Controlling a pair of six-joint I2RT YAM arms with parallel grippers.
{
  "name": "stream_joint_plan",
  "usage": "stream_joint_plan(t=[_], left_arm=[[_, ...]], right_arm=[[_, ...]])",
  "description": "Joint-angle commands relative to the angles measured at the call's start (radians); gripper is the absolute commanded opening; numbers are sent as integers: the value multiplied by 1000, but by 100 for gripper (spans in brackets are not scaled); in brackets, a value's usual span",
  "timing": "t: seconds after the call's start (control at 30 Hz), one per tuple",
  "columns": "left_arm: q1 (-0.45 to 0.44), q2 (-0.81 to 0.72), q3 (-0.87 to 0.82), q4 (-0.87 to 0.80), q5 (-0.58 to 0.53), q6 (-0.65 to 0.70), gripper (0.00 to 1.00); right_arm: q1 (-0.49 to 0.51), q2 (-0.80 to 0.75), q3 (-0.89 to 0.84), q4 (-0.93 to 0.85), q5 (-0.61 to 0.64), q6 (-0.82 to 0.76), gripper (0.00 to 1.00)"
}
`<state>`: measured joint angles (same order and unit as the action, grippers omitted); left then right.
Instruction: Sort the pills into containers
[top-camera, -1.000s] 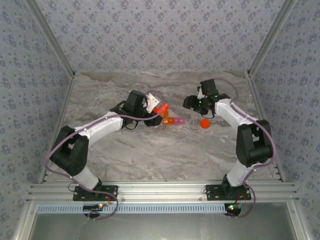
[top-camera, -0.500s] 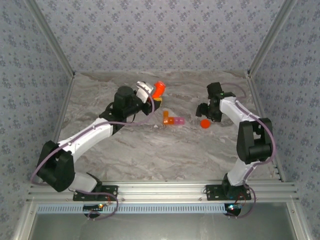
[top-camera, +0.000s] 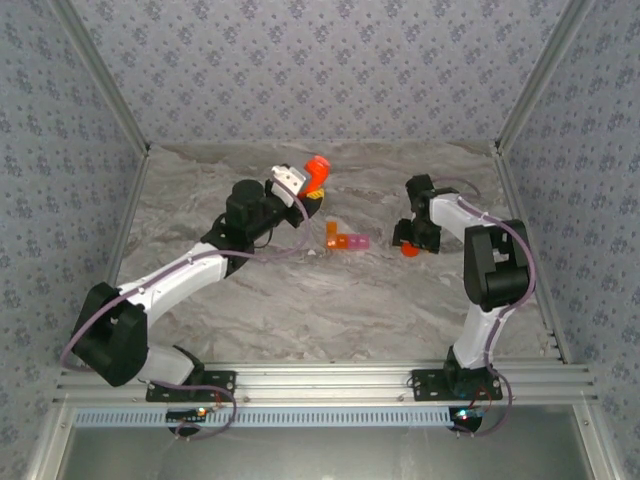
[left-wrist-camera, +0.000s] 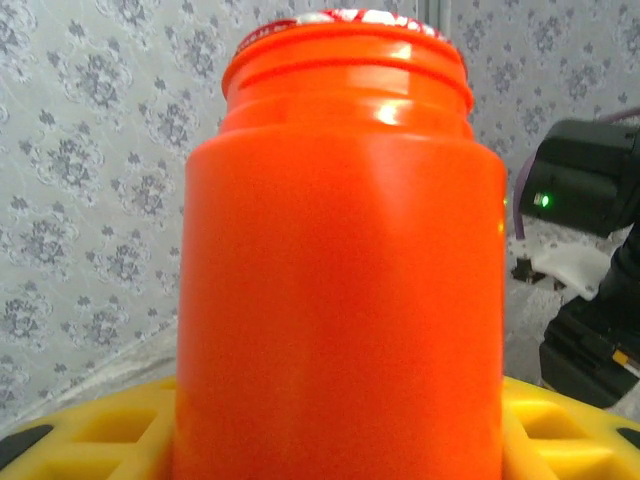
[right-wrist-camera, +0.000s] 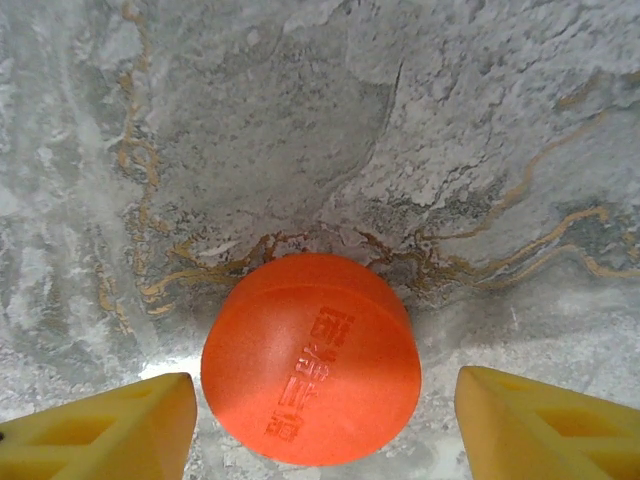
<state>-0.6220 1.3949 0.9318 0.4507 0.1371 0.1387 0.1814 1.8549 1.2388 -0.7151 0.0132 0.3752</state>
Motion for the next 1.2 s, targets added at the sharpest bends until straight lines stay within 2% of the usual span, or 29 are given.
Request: stream_joint_plan(t=[0.0, 0.4, 0.8, 0.9, 1.17], left_arm=[[1, -1, -35, 145, 6, 2, 0], [11, 39, -54, 171, 133, -49, 0], [29, 66, -77, 218, 173, -103, 0], [37, 74, -82, 227, 185, -112, 0], [65, 107, -100, 269, 252, -130, 0]], right_arm=[[3, 27, 26, -17, 8, -14, 68], [3, 44, 40, -11, 0, -22, 65], [4, 52, 24, -4, -16, -22, 55], [4, 48, 23, -4, -21, -24, 50], [9, -33, 44, -12, -44, -35, 47]])
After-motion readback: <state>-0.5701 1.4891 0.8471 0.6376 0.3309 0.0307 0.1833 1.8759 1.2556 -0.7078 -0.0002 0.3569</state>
